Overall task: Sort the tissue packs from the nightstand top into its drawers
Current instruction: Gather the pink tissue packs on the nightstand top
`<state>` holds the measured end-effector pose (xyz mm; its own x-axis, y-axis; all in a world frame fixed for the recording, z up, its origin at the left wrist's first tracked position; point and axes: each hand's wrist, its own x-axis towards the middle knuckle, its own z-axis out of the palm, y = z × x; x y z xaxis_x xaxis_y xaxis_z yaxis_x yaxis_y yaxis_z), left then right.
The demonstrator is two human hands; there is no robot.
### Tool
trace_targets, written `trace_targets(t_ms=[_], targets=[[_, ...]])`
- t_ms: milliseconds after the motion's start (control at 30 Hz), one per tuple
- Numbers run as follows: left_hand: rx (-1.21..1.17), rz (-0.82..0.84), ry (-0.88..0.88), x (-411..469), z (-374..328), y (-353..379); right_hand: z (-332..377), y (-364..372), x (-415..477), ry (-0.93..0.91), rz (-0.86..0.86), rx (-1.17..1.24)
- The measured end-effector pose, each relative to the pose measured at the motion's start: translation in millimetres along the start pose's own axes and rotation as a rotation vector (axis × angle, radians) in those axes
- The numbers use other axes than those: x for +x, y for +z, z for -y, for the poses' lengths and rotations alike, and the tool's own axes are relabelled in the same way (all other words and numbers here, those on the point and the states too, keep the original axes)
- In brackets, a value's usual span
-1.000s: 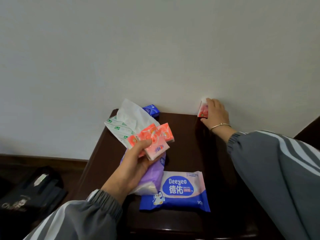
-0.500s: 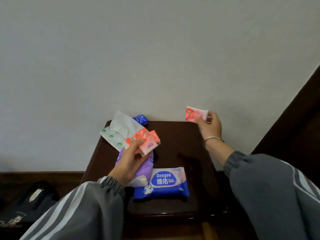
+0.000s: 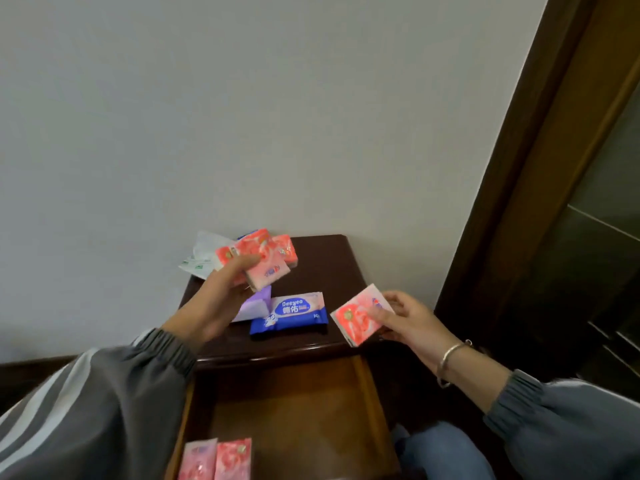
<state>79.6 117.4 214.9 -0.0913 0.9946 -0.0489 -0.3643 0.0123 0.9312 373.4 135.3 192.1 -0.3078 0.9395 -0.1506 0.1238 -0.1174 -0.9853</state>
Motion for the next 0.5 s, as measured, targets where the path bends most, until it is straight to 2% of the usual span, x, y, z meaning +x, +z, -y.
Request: trace_targets(t_ms=[267,500], targets=[[-0.105,-0.188,-0.288,-120.1,90.5,-85.5,-86.8,53.5,-37.6,0.044,-0.028,-0.086],[-0.08,-0.291,-0.355,-165.2,132.6,-108.4,-136.9,114.0,-23.7,0.064,0.077,-0.41]])
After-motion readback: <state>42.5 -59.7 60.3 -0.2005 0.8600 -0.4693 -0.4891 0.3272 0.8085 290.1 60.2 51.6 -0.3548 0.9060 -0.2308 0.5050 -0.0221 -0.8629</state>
